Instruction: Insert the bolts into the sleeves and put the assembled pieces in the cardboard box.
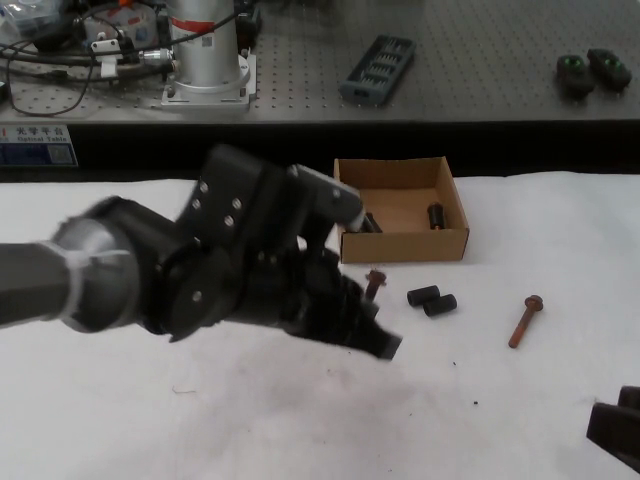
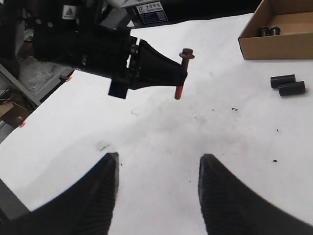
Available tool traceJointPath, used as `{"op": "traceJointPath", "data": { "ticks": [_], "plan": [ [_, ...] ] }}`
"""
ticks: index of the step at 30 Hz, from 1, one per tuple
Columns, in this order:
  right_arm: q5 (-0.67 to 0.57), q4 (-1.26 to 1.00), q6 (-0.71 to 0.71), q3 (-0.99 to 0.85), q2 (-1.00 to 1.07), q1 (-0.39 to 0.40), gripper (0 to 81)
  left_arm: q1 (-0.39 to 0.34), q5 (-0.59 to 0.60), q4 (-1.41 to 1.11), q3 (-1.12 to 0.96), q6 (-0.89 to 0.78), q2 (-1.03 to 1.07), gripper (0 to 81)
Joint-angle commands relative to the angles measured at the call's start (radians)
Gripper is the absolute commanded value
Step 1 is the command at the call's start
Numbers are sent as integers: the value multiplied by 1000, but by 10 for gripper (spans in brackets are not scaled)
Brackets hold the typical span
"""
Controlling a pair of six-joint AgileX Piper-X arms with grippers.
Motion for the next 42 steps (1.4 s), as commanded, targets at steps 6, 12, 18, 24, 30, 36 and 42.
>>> {"op": "traceJointPath", "data": {
  "ticks": [6,12,18,24,30,36,42],
  "plan": [
    [-7,76,-29,-119,2,0,389,-4,57,125,-4,-138,-200,6],
    [205,311,-243,-300,123,0,389,-4,57,227,28,-138,-369,6],
    [226,369,-428,-403,304,0,389,-4,57,217,157,-149,-597,6],
    [229,370,-603,-480,556,0,389,-4,57,181,312,-219,-805,6],
    [370,373,-770,-574,827,0,389,-4,57,181,400,-251,-907,6],
    [474,418,-933,-695,1049,0,389,-4,57,167,444,-260,-907,6],
    [527,414,-1080,-823,1200,0,389,-4,51,0,518,-260,-907,6]
  ]
}}
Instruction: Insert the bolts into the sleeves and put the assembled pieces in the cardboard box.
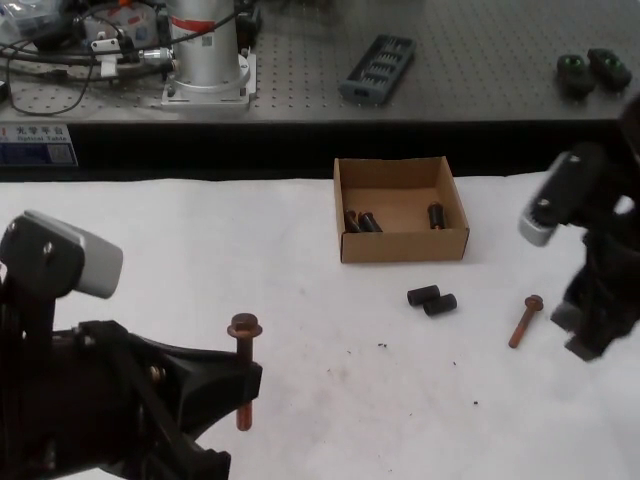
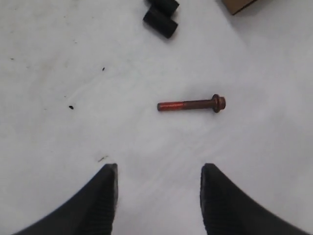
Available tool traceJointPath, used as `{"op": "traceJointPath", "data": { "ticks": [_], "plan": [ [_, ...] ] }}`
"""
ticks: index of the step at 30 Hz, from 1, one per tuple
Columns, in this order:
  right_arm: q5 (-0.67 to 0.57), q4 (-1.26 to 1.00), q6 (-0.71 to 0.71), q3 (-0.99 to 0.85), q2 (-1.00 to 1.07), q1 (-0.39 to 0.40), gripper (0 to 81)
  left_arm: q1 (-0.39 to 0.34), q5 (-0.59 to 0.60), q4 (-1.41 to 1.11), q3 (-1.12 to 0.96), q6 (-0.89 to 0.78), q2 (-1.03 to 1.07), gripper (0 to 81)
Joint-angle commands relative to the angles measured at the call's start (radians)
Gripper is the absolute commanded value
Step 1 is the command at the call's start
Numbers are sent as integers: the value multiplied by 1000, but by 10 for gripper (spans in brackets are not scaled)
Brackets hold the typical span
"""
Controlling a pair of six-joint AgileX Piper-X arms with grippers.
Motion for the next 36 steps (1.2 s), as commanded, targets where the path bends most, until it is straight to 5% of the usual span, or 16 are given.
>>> {"op": "traceJointPath", "data": {
  "ticks": [1,10,19,36],
  "plan": [
    [0,5,-34,-24,12,2,389,-4,-2,-134,38,-11,-8,6],
    [124,-116,-326,-80,166,118,389,-4,-55,-222,69,12,-8,6],
    [283,-195,-462,-80,330,183,389,-4,-55,-222,69,31,-8,6],
    [124,-316,-484,-80,367,193,389,-4,-55,-222,89,37,-8,6]
  ]
}}
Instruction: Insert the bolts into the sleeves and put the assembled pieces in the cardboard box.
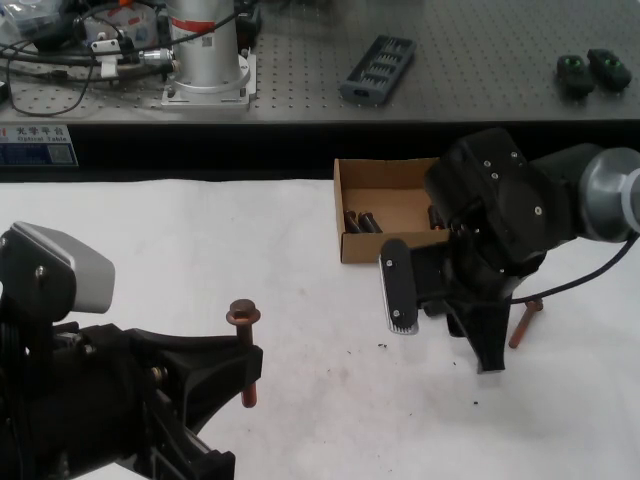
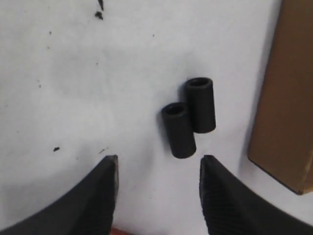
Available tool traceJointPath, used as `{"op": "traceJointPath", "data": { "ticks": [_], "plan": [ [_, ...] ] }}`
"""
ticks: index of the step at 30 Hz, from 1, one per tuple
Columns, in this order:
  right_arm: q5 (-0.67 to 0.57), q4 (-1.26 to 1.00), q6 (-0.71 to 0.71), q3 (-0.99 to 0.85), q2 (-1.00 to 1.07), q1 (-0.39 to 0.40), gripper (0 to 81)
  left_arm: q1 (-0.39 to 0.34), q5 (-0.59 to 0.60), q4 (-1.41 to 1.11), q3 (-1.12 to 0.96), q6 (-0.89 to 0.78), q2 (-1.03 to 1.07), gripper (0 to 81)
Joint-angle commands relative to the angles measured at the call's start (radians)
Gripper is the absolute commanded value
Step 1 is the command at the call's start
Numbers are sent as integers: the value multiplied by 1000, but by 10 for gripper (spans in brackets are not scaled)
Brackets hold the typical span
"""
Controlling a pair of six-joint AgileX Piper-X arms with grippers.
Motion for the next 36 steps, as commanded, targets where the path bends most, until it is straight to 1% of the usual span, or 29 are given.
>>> {"op": "traceJointPath", "data": {
  "ticks": [1,7,13,18,22,27,36],
  "plan": [
    [-48,-22,-6,-7,11,9,389,-4,-7,-17,-3,11,-8,6],
    [-39,-22,-13,-7,41,9,389,-4,-7,-17,-3,11,-8,6],
    [-1,-22,-18,-7,57,4,389,-4,-7,-17,-3,11,-8,6],
    [-6,-40,-35,-7,58,-7,386,-4,-7,-17,-3,11,-8,6],
    [-11,-47,-50,-7,74,-7,355,-4,-7,-17,-3,11,-8,6],
    [9,-47,-50,-7,122,-7,356,-4,2,-17,-3,11,-8,6],
    [20,-98,-50,-9,131,-14,356,-4,2,-17,-3,11,-8,6]
  ]
}}
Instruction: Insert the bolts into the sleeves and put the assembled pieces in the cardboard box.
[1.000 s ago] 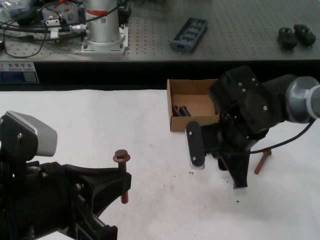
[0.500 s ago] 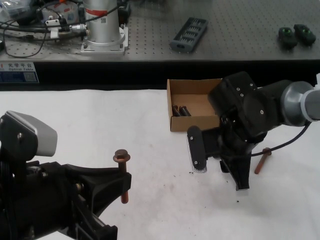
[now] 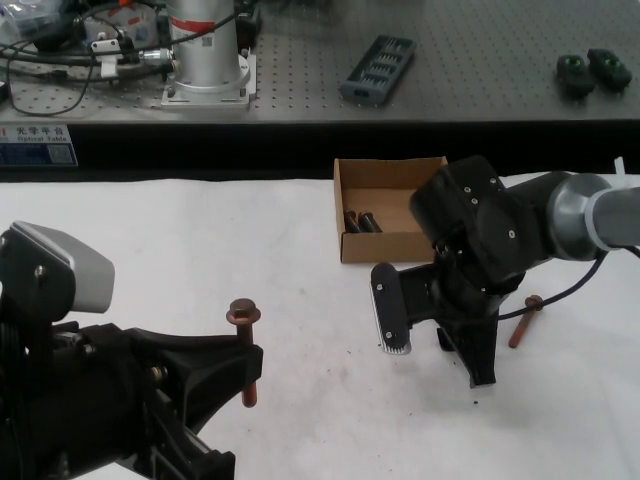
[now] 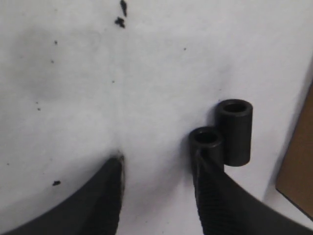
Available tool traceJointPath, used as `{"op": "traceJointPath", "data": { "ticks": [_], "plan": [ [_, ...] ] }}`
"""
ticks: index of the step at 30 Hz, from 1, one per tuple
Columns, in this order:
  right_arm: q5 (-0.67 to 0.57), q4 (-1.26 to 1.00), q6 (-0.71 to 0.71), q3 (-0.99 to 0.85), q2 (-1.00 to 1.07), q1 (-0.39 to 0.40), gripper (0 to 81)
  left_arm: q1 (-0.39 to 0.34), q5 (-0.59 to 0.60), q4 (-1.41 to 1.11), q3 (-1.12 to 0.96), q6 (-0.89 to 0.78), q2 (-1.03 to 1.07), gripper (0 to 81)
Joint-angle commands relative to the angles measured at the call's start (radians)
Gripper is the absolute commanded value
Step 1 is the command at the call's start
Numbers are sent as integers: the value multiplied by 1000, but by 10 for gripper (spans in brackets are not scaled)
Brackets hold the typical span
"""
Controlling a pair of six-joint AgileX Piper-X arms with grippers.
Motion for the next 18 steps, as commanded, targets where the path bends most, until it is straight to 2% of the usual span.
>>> {"op": "traceJointPath", "data": {
  "ticks": [1,13,18],
  "plan": [
    [4,-48,-6,-2,33,-15,356,-4,2,-13,-3,11,-8,6],
    [23,-110,-48,-2,33,-18,356,-4,2,-13,-3,11,-8,6],
    [23,-65,-48,-2,33,-18,356,-4,10,-13,-3,11,-8,6]
  ]
}}
